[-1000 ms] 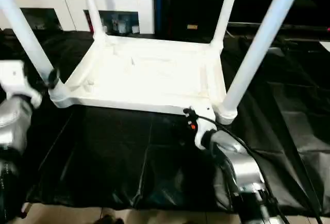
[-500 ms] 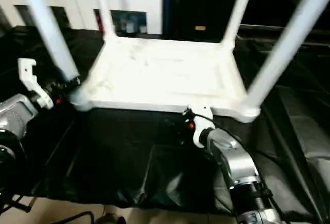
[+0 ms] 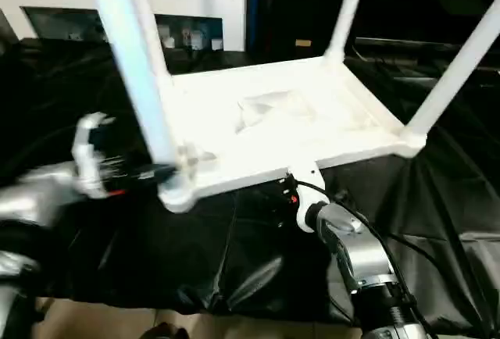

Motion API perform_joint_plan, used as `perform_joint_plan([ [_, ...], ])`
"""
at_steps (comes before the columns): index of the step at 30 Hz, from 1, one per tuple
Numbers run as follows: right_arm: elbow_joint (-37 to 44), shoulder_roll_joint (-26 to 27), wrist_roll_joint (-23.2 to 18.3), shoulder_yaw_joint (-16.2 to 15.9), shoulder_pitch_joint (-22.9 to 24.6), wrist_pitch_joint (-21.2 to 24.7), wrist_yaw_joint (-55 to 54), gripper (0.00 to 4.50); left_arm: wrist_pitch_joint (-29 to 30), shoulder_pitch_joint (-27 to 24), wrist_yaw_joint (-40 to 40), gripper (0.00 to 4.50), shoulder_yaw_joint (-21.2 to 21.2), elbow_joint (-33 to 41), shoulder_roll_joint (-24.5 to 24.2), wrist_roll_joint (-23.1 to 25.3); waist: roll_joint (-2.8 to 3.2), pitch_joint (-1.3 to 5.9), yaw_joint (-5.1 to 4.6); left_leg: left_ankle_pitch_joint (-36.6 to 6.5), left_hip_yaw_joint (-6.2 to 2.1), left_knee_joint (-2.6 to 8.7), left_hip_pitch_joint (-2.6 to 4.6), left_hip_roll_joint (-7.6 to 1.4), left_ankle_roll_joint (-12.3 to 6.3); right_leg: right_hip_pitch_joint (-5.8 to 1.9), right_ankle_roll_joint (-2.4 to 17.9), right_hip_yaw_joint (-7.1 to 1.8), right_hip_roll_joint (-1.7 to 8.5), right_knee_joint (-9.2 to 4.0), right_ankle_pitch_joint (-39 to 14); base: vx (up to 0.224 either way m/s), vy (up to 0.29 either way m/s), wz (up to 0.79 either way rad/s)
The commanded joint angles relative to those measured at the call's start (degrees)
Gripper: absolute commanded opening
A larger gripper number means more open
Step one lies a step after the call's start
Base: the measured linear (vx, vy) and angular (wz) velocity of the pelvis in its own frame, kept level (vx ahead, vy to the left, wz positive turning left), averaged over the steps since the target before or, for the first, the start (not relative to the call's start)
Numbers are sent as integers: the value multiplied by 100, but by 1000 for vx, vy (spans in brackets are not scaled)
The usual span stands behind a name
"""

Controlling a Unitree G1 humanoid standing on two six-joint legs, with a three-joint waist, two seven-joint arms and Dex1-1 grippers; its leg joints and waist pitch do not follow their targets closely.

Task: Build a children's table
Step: Rotate table base

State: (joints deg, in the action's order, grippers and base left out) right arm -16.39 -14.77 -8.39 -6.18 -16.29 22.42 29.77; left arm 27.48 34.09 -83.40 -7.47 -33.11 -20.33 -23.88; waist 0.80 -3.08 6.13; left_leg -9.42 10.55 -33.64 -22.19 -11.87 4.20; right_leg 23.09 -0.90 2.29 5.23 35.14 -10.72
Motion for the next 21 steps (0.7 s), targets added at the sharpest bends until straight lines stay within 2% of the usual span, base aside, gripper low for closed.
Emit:
perform_joint_plan([
  [1,13,3,39,-50,-47,39,19,445,641,-171,8,450,151,1047,103,-422,35,375,-31,-1543,-12,444,141,-103,116,-244,1339,-162,245,-391,-1103,0,0,0],
  [2,2,8,43,-63,-63,31,28,445,816,-248,23,450,197,1337,136,-547,17,374,-62,-1510,-24,452,121,-109,115,-265,1377,-156,242,-372,-1001,0,0,0],
  [4,-43,8,60,-89,-78,-5,54,445,1217,-467,64,450,342,1954,145,-871,28,377,-120,-1473,-16,442,124,-88,84,-258,1386,-152,211,-370,-916,0,0,0],
  [5,-45,8,61,-90,-78,-6,56,445,1233,-476,66,450,349,1979,146,-884,7,370,-155,-1392,-22,442,90,-75,57,-285,1394,-148,209,-364,-856,0,0,0],
  [7,-82,1,79,-130,-83,-50,103,445,1572,-697,158,450,485,2556,194,-1176,10,384,-190,-1362,-7,424,116,-77,38,-278,1395,-154,200,-365,-838,0,0,0],
  [8,-111,-4,97,-163,-87,-81,165,445,1791,-875,335,450,564,2978,292,-1360,-19,376,-214,-1290,-4,421,96,-69,-8,-284,1418,-152,192,-363,-793,0,0,0],
  [13,-241,-7,111,-229,-149,-190,334,445,2040,-993,512,450,568,3279,448,-1503,-12,346,-276,-1520,1,424,124,-62,-2,-253,1322,-153,169,-437,-1238,0,0,0],
  [17,-1105,133,309,-443,-629,-631,526,445,2194,-1030,746,450,657,3455,572,-1601,-14,335,-347,-1681,-13,425,117,-44,62,-253,1239,-139,171,-469,-1594,0,0,0],
  [18,-1217,163,333,-465,-698,-678,539,445,2163,-1023,777,450,680,3444,597,-1575,-9,330,-364,-1708,-15,427,122,-44,64,-246,1217,-141,167,-480,-1657,0,0,0],
  [19,-1408,221,378,-504,-822,-766,573,445,2170,-1038,895,450,709,3494,621,-1599,-28,333,-385,-1725,-20,428,119,-50,68,-247,1214,-138,165,-479,-1666,0,0,0],
  [21,-1562,287,407,-530,-931,-835,634,445,2185,-1036,948,450,723,3517,634,-1618,-17,334,-391,-1728,-23,428,120,-48,61,-242,1204,-137,164,-476,-1690,0,0,0],
])
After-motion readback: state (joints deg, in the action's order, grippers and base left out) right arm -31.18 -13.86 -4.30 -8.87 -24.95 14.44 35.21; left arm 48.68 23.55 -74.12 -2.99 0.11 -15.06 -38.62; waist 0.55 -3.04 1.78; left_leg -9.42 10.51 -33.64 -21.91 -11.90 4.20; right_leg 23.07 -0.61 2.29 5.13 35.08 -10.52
